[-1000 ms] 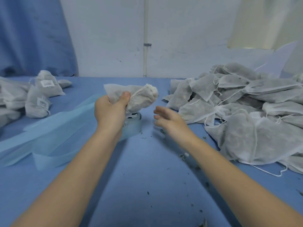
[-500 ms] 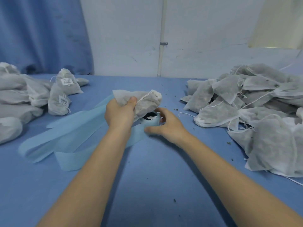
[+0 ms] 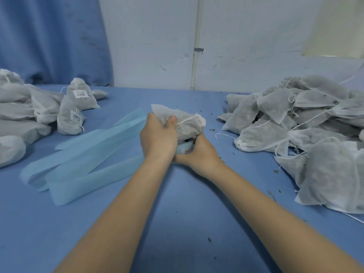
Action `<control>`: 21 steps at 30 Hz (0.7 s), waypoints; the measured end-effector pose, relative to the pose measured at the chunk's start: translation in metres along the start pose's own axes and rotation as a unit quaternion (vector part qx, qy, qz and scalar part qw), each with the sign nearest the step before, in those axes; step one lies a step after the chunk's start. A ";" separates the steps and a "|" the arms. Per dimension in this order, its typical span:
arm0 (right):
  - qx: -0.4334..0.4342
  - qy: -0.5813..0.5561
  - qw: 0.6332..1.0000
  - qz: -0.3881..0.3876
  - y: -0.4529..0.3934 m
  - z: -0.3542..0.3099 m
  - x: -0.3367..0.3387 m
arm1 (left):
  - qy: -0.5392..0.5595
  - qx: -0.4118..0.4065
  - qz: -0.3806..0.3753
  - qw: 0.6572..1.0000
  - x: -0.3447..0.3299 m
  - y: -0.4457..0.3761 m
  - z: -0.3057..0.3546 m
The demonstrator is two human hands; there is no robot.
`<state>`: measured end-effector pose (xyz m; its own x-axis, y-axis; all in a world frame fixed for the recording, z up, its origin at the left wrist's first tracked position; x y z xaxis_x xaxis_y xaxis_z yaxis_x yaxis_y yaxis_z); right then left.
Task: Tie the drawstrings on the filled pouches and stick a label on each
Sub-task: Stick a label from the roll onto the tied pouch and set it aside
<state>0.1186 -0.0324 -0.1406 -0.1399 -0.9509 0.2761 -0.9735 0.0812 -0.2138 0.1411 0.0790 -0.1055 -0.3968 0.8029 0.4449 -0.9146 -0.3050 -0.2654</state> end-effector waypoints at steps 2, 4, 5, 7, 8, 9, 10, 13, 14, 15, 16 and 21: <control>-0.035 -0.011 0.999 -0.036 0.005 0.003 0.010 | -0.005 0.000 0.001 1.000 0.000 -0.001 0.000; -0.056 -0.034 0.997 -0.043 0.010 0.007 0.022 | -0.009 0.000 0.000 1.000 0.000 0.000 0.000; -0.055 -0.046 0.997 -0.043 0.012 0.008 0.026 | -0.011 0.000 -0.003 1.000 -0.001 0.000 0.000; -0.044 -0.037 0.998 -0.036 0.016 0.008 0.030 | -0.014 0.001 -0.010 1.000 -0.001 0.001 0.001; -0.039 -0.026 0.999 -0.026 0.016 0.008 0.029 | -0.016 -0.001 -0.014 1.000 -0.001 0.001 0.001; -0.032 -0.012 0.999 -0.008 0.015 0.008 0.028 | -0.020 -0.004 -0.017 1.000 -0.001 0.001 0.002; -0.025 -0.001 1.000 0.013 0.013 0.007 0.027 | -0.022 -0.006 -0.021 1.000 0.000 0.001 0.002; -0.002 0.008 0.998 0.067 0.009 0.007 0.022 | -0.027 -0.004 -0.029 0.999 0.001 0.000 0.003; 0.005 0.009 0.997 0.078 0.009 0.008 0.021 | -0.029 -0.003 -0.029 0.999 0.001 0.000 0.003; 0.010 0.013 0.996 0.087 0.009 0.009 0.021 | -0.029 -0.002 -0.029 0.999 0.001 0.000 0.003; 0.013 0.017 0.995 0.095 0.010 0.009 0.021 | -0.029 -0.001 -0.029 0.999 0.001 0.000 0.003; 0.011 0.031 0.992 0.119 0.013 0.007 0.022 | -0.026 0.002 -0.036 0.999 0.000 0.001 0.003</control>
<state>0.1038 -0.0538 -0.1441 -0.3761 -0.8857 0.2721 -0.9078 0.2934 -0.2996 0.1405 0.0772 -0.1034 -0.3325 0.7953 0.5069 -0.9415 -0.2486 -0.2275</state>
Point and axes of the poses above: each hand's wrist, its own y-axis away from the middle knuckle, its own x-axis out of the back of the hand, z = x × y, the point moved 2 cm from there along -y, towards the middle knuckle, and after that the axes turned 11 degrees about -y, right-handed, at the moved point
